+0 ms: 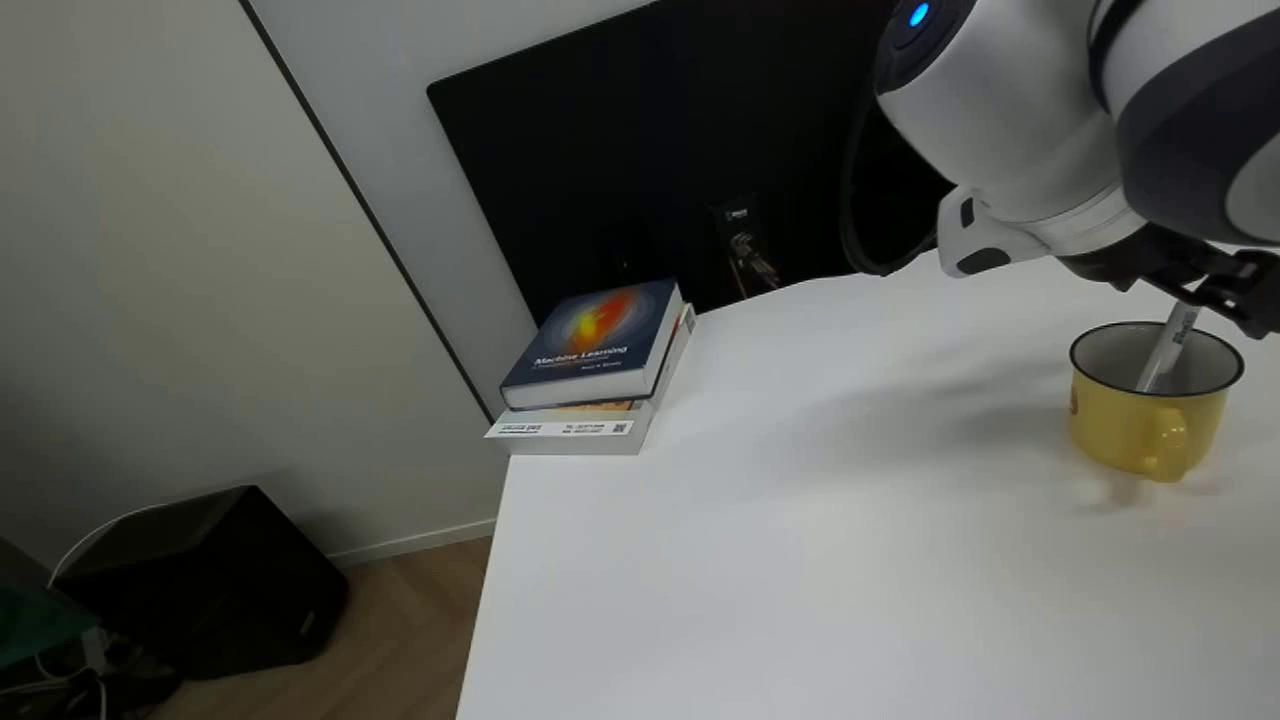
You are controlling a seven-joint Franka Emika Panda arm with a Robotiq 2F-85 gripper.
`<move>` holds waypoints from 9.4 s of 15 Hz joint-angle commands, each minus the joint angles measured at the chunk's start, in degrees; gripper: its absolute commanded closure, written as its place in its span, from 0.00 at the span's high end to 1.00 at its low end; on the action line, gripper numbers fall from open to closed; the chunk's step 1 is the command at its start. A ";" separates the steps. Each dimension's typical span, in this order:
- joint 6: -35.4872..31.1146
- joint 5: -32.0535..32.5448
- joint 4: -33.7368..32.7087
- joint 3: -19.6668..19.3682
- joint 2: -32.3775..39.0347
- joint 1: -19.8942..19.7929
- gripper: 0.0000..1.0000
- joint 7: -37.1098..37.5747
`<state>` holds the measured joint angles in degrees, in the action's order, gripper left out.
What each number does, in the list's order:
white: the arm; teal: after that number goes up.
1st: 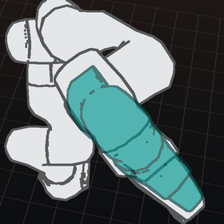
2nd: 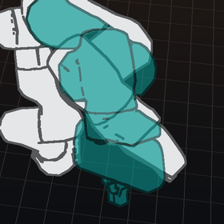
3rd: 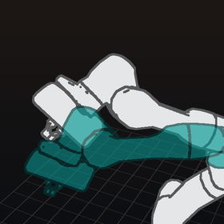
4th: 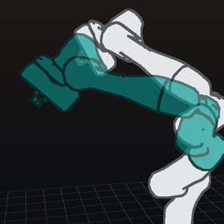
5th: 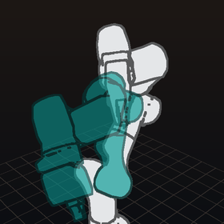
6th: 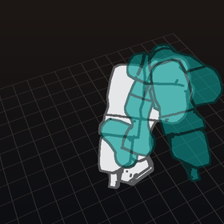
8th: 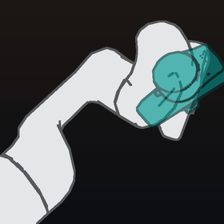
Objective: Put the marker into the cup, put it back on the table then back into the cup again.
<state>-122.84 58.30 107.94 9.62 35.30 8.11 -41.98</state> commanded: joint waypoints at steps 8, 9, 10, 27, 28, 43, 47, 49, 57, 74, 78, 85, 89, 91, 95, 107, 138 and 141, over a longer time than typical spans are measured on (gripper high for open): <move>0.02 0.12 -0.70 -1.09 0.97 -0.11 0.25 -0.79; 0.20 0.45 -0.72 -1.18 0.99 0.14 0.19 -0.45; 0.19 0.33 -0.76 -1.07 1.06 0.11 0.11 -0.71; 0.78 0.40 -1.65 -0.87 2.77 1.32 1.00 -0.74; 0.83 0.41 -1.63 -0.89 2.73 1.41 1.00 -0.73; 3.88 0.76 -1.65 -0.96 2.21 1.88 0.02 -0.27; 3.85 0.65 -1.57 -0.91 1.38 1.82 0.02 -0.02; 3.67 0.19 -1.59 -0.69 0.30 1.63 0.02 -0.11; 3.72 -0.22 -0.81 -0.93 -6.31 1.03 0.02 0.13; 2.58 -1.22 15.95 -7.02 -18.43 -9.24 0.02 0.45; 1.00 -2.34 21.87 -8.55 -20.23 -12.02 0.02 0.06; -1.67 -3.52 30.29 -10.13 -21.18 -14.01 0.02 -0.03; -1.78 -4.31 31.45 -10.58 -20.46 -14.16 0.34 -0.09; -1.70 -4.66 31.61 -10.59 -20.40 -14.11 0.47 -0.16; -1.76 -5.33 31.73 -10.50 -20.51 -13.99 0.73 -0.31; -5.25 -11.17 32.70 -9.76 -23.15 -14.80 1.00 -7.28; -29.67 -42.95 41.53 -19.36 -39.95 -17.75 1.00 3.84; -31.31 -40.34 42.18 -19.79 -40.06 -18.77 1.00 7.80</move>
<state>-154.29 17.86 150.16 -9.63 -4.70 -11.23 -34.28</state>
